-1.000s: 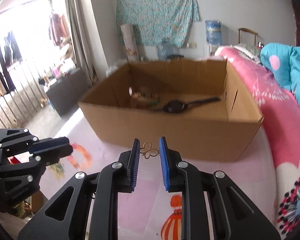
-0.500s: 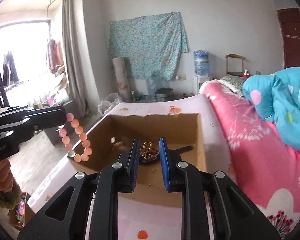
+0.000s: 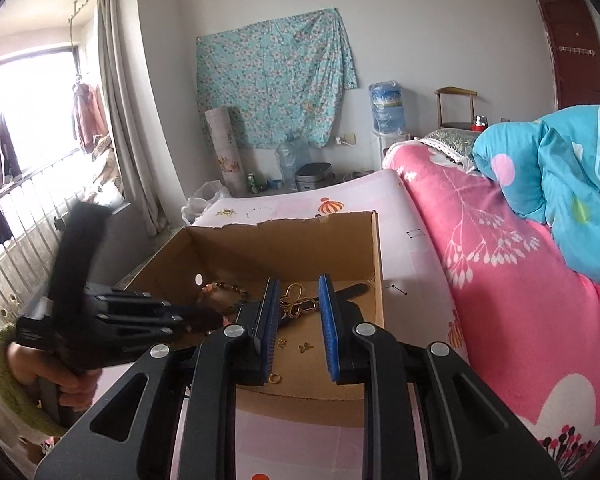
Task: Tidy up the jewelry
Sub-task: 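Carry the peach bracelet and butterfly charm into the box with both grippers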
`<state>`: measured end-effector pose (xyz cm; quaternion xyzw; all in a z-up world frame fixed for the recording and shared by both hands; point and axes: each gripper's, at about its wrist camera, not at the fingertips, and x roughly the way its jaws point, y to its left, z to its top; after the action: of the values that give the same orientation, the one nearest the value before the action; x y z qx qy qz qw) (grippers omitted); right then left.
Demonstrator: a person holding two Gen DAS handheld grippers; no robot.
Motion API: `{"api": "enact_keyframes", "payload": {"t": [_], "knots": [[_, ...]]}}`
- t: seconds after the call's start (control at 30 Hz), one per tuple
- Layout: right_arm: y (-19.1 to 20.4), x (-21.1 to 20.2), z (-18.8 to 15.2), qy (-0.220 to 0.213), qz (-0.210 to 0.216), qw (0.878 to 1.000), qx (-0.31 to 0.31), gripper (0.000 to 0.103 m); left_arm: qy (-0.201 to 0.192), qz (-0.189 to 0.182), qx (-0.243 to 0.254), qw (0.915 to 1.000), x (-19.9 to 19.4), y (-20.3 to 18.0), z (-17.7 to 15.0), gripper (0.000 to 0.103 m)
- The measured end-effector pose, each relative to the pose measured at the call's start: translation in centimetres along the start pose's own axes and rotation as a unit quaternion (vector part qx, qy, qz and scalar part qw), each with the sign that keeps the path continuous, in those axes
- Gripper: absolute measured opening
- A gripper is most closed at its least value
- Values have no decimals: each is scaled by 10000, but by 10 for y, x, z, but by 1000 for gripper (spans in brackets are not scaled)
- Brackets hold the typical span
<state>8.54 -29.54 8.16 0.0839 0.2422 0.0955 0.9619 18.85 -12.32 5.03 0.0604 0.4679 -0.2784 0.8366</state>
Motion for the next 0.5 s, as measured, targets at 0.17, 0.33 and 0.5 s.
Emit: {"api": "enact_keyframes", "payload": {"t": [0.17, 0.33, 0.5], "knots": [[3, 6, 0, 86, -19, 10000, -11, 20, 67, -173, -143, 9997, 5, 10, -9, 17], [8, 8, 3, 140, -22, 9999, -60, 20, -323, -347, -196, 9987, -20, 12, -16, 18], [10, 13, 11, 240, 83, 9997, -42, 20, -1107, -229, -287, 9932, -67, 18, -20, 33]]}}
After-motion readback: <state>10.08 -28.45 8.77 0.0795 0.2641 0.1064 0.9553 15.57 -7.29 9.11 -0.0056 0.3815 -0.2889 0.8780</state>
